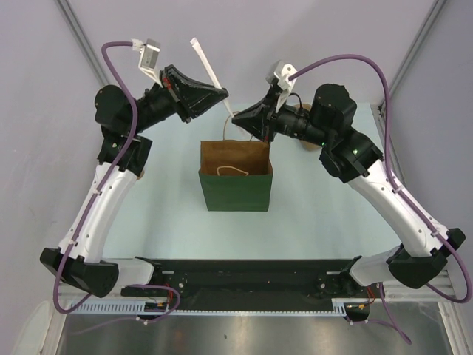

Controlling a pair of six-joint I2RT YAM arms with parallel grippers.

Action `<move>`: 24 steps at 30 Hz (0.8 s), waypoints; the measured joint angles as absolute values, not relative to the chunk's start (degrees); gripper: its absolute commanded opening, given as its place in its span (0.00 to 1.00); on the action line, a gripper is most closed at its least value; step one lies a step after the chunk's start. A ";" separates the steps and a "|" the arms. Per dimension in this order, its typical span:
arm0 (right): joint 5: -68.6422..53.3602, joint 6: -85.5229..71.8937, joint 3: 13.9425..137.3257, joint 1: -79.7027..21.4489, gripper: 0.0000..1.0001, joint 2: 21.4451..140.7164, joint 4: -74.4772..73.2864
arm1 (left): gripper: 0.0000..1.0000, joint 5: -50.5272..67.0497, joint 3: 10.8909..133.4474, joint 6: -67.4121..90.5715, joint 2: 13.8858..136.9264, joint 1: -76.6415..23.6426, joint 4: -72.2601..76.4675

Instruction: Pack the takeout coffee

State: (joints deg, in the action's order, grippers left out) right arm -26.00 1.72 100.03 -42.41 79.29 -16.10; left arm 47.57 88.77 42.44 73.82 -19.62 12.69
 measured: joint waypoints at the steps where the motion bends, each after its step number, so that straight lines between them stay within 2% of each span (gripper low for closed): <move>1: -25.74 1.56 99.94 -42.44 0.53 79.29 -16.08 | 0.00 47.59 88.71 42.26 73.80 -19.59 12.62; 3: -24.97 1.50 99.92 -42.46 0.77 79.29 -16.10 | 0.00 48.03 88.71 40.42 73.54 -19.62 11.05; 5: -24.45 1.61 99.92 -42.04 0.87 79.29 -16.25 | 0.00 48.45 88.86 35.83 73.03 -19.62 7.55; 9: -23.81 3.25 99.94 -38.74 0.97 79.05 -18.09 | 0.00 48.80 90.13 21.71 71.13 -19.62 -4.97; 16: -23.00 4.97 98.91 -31.66 1.00 75.96 -21.71 | 0.00 48.21 91.26 2.15 69.32 -19.66 -20.58; 24: -23.44 4.51 95.22 -27.00 1.00 72.31 -22.65 | 0.00 44.99 91.77 -11.66 73.67 -23.05 -31.53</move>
